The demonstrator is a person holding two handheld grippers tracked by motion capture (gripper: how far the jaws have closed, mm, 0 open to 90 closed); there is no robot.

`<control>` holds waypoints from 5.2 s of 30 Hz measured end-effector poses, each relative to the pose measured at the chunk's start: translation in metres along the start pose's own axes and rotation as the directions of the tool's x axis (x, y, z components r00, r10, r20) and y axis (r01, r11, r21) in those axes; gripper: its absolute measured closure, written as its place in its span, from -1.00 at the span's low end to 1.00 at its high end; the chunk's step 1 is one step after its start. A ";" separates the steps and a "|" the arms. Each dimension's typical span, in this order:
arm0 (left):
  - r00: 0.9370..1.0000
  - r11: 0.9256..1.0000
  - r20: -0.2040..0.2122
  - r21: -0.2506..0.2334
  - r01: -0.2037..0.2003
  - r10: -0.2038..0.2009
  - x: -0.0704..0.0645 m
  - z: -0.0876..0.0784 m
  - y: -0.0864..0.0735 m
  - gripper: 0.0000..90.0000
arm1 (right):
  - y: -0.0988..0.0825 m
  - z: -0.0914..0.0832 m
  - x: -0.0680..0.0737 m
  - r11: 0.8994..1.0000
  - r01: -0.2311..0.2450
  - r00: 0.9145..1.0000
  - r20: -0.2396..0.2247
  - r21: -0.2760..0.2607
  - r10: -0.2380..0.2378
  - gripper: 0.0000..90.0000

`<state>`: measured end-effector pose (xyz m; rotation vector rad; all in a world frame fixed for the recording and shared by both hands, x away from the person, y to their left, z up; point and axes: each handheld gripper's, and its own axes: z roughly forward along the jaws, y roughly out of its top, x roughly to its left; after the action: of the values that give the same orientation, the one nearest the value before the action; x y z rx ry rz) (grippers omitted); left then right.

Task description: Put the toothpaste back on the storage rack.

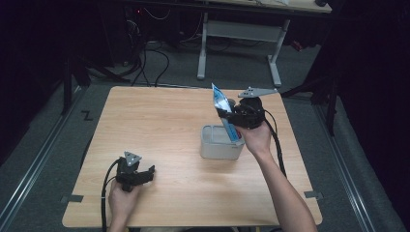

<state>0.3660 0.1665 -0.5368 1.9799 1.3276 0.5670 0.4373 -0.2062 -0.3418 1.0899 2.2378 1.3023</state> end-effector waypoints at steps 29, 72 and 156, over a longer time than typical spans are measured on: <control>1.000 1.000 0.001 0.001 -0.002 0.002 0.000 0.000 0.000 -0.49 | 0.006 0.044 -0.017 0.998 -0.053 0.998 0.048 0.017 0.052 0.49; 1.000 1.000 0.004 0.003 -0.002 0.002 0.000 0.000 0.000 -0.49 | -0.022 0.053 -0.019 0.996 -0.042 0.998 0.051 0.083 0.038 0.46; 1.000 1.000 0.003 0.001 0.001 -0.001 0.000 0.000 0.000 -0.49 | -0.066 0.046 -0.009 0.988 0.024 0.995 0.087 0.155 -0.038 0.38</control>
<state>0.3659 0.1667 -0.5366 1.9803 1.3273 0.5621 0.4411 -0.2050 -0.4228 1.1381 2.3086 1.0610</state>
